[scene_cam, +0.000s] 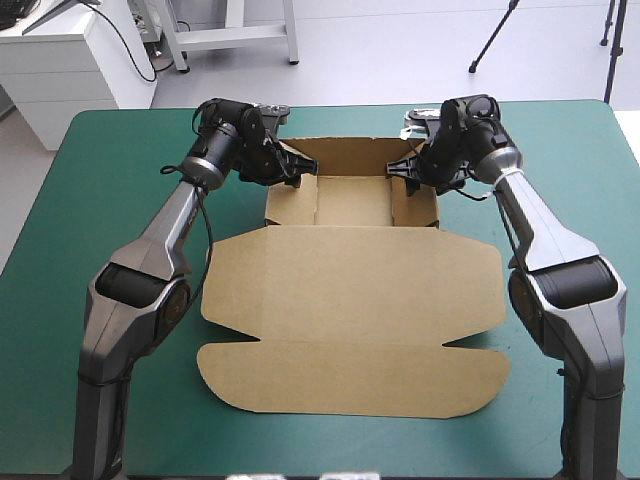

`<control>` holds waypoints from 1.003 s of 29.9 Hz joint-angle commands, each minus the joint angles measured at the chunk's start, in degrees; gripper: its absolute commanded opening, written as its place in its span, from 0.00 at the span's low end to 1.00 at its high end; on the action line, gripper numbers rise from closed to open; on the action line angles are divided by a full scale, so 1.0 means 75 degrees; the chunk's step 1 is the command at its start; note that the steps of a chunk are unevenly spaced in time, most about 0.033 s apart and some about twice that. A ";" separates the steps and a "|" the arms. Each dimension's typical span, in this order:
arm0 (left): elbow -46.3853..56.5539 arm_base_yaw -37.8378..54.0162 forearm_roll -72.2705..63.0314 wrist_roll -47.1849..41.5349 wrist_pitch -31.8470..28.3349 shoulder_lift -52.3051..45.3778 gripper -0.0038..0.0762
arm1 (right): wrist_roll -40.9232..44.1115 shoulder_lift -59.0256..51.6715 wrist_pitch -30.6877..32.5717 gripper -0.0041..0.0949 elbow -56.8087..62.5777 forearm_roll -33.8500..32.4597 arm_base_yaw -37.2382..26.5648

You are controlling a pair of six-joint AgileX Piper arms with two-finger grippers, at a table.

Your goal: Fold the box

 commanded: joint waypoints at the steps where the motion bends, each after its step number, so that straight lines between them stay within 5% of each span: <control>1: -0.0274 -0.0020 -0.0050 0.0097 0.0298 -0.0804 0.63 | -0.0142 -0.0764 0.0051 0.57 -0.0322 -0.0127 -0.0027; 14: 0.0076 -0.0430 0.0837 0.0182 0.0320 -0.2425 0.62 | -0.0252 -0.1736 0.0064 0.67 -0.0322 -0.0224 -0.0027; 30: 0.4870 -0.0647 0.1624 0.0155 -0.0732 -0.7451 0.62 | -0.0576 -0.2366 0.0064 0.67 -0.0322 0.0068 -0.0027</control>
